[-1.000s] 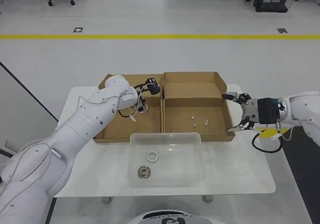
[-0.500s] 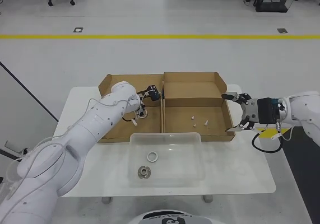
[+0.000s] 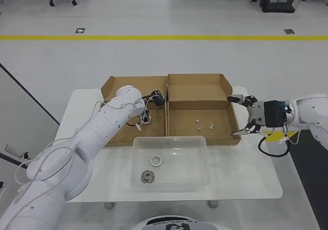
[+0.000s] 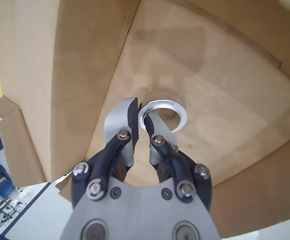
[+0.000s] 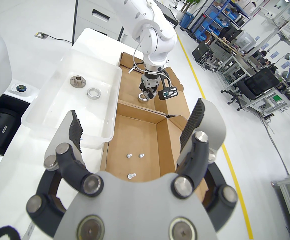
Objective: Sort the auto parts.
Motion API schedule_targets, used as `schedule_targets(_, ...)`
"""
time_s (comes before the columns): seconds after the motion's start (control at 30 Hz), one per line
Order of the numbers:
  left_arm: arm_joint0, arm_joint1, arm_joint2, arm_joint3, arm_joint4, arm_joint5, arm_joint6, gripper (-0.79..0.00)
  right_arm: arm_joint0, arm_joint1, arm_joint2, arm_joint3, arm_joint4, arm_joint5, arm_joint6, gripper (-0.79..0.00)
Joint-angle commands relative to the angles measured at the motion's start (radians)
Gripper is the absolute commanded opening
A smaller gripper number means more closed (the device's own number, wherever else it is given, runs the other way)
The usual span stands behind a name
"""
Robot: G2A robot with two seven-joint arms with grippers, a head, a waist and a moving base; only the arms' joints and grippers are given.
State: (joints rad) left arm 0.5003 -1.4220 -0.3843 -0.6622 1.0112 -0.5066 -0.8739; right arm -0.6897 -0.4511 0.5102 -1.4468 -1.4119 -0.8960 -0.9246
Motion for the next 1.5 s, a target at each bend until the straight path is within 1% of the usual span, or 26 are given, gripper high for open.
schedule_targets(0.0,0.000,-0.006,-0.001,0.009,-0.005,-0.010,-0.008,-0.622,0.000,0.000,0.000,0.000,0.000,0.000,0.000,0.000)
schedule_targets(0.07,-0.001,-0.011,-0.003,0.016,-0.006,-0.011,-0.008,-0.474,0.000,0.000,0.000,0.000,0.000,0.000,0.000,0.000)
schedule_targets(0.1,-0.002,-0.013,-0.004,0.020,-0.005,-0.012,-0.007,-0.388,0.000,0.000,0.000,0.000,0.000,0.000,0.000,0.000)
schedule_targets(0.13,-0.002,-0.015,-0.005,0.024,-0.006,-0.014,-0.005,-0.268,0.000,0.000,0.000,0.000,0.000,0.000,0.000,0.000)
schedule_targets(0.17,-0.004,-0.016,-0.009,0.028,-0.008,-0.012,0.000,-0.086,0.000,0.000,0.000,0.000,0.000,0.000,0.000,0.000)
schedule_targets(0.2,-0.005,-0.018,-0.011,0.031,-0.007,-0.012,0.004,0.000,0.000,0.000,0.000,0.000,0.000,0.000,0.000,0.000)
schedule_targets(0.4,-0.021,-0.017,-0.029,0.037,0.012,-0.006,0.022,0.000,0.000,0.000,0.000,0.000,0.000,0.000,0.000,0.000)
schedule_targets(0.53,-0.035,-0.007,-0.049,0.022,0.038,0.015,0.047,0.000,0.000,0.000,0.000,0.000,0.000,0.000,0.000,0.000)
schedule_targets(0.63,-0.046,0.008,-0.075,-0.008,0.048,0.026,0.045,0.000,0.000,0.000,0.000,0.000,0.000,0.000,0.000,0.000)
schedule_targets(0.7,-0.051,0.023,-0.101,-0.042,0.046,0.032,0.037,0.000,0.000,0.000,0.000,0.000,0.000,0.000,0.000,0.000)
schedule_targets(0.77,-0.056,0.041,-0.126,-0.092,0.052,0.024,0.006,0.000,0.000,0.000,0.000,0.000,0.000,0.000,0.000,0.000)
schedule_targets(0.87,-0.046,0.076,-0.175,-0.199,0.055,0.012,-0.061,0.000,0.000,0.000,0.000,0.000,0.000,0.000,0.000,0.000)
schedule_targets(0.97,-0.009,0.118,-0.241,-0.352,0.033,-0.012,-0.148,0.000,0.000,0.000,0.000,0.000,0.000,0.000,0.000,0.000)
schedule_targets(1.13,0.100,0.196,-0.379,-0.649,-0.005,-0.048,-0.354,0.000,0.000,0.000,0.000,0.000,0.000,0.000,0.000,0.000)
schedule_targets(1.2,0.155,0.222,-0.425,-0.766,-0.028,-0.036,-0.404,0.000,0.000,0.000,0.000,0.000,0.000,0.000,0.000,0.000)
schedule_targets(1.27,0.197,0.248,-0.440,-0.868,-0.050,-0.015,-0.425,0.000,0.000,0.000,0.000,0.000,0.000,0.000,0.000,0.000)
schedule_targets(1.33,0.224,0.272,-0.444,-0.948,-0.065,0.001,-0.441,0.000,0.000,0.000,0.000,0.000,0.000,0.000,0.000,0.000)
schedule_targets(1.47,0.248,0.319,-0.421,-1.054,-0.121,0.030,-0.470,0.000,0.000,0.000,0.000,0.000,0.000,0.000,0.000,0.000)
